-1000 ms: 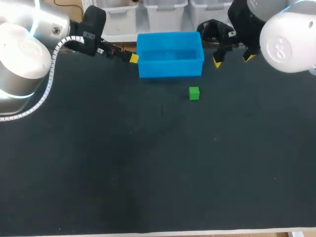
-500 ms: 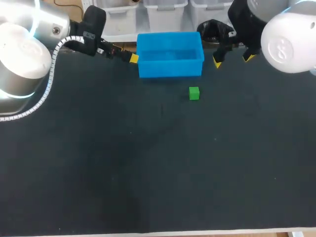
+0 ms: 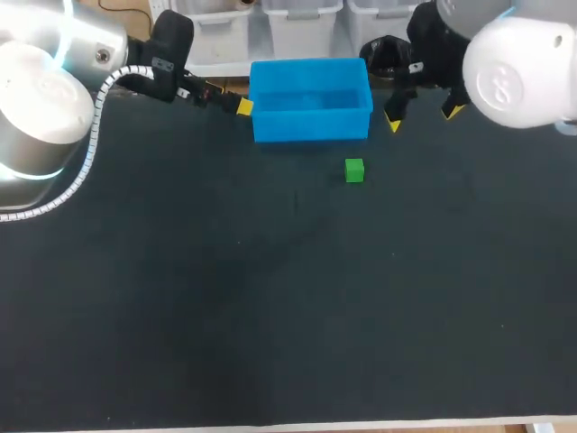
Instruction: Use the left arm to pick the red cube and place it into the blue plastic box first, then use the right arm to grasp the green cube and put it into the same blue plastic box after the first action is fully finished.
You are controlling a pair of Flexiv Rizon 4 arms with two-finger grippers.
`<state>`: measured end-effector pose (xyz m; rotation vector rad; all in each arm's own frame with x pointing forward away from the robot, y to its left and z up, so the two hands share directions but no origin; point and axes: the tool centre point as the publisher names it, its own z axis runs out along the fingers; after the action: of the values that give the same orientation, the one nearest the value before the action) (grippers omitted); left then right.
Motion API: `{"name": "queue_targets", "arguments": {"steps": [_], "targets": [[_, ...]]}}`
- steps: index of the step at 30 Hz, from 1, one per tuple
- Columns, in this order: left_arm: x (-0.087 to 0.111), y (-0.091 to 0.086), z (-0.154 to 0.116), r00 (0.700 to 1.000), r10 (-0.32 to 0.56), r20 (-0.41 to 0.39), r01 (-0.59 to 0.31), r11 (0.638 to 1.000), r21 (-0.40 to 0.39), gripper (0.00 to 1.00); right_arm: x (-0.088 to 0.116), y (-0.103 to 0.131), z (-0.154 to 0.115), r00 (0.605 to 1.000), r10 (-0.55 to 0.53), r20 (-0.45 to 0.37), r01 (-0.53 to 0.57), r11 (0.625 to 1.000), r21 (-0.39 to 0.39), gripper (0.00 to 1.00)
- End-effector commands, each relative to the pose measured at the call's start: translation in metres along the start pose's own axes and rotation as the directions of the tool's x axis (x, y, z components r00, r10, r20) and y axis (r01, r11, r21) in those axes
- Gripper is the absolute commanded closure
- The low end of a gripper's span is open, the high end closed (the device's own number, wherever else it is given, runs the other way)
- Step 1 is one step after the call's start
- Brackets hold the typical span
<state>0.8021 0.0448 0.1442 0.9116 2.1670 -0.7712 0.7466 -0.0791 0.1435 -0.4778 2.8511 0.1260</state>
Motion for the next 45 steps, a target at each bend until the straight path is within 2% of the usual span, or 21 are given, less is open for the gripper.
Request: {"name": "queue_targets", "arguments": {"steps": [1,14,25,31,36,45], "targets": [[0.002,0.0,0.0,1.0,0.003,0.008,-0.003,1.0,0.003,0.0,-0.01,0.001,0.004,0.998,0.003,-0.07,-0.002,1.0,0.016,0.0],[0.002,0.0,0.0,1.0,0.003,0.008,-0.003,1.0,0.003,0.0,-0.027,0.021,0.021,0.974,-0.015,-0.225,0.03,0.997,0.064,0.0],[0.002,0.0,0.0,1.0,0.003,0.008,-0.003,1.0,0.003,0.0,-0.045,0.042,0.038,0.959,0.007,-0.282,0.014,0.997,0.072,0.0],[0.002,0.0,0.0,1.0,0.003,0.008,-0.003,1.0,0.003,0.0,-0.051,0.048,0.046,0.96,0.04,-0.277,-0.019,0.997,0.08,0.0],[0.002,0.0,0.0,1.0,0.003,0.008,-0.003,1.0,0.003,0.0,-0.054,0.05,0.052,0.968,0.078,-0.238,-0.062,0.995,0.075,0.0],[0.002,0.0,0.0,1.0,0.003,0.008,-0.003,1.0,0.003,0.0,-0.056,0.055,0.055,0.974,0.068,-0.215,-0.059,0.997,0.051,0.0]]}}
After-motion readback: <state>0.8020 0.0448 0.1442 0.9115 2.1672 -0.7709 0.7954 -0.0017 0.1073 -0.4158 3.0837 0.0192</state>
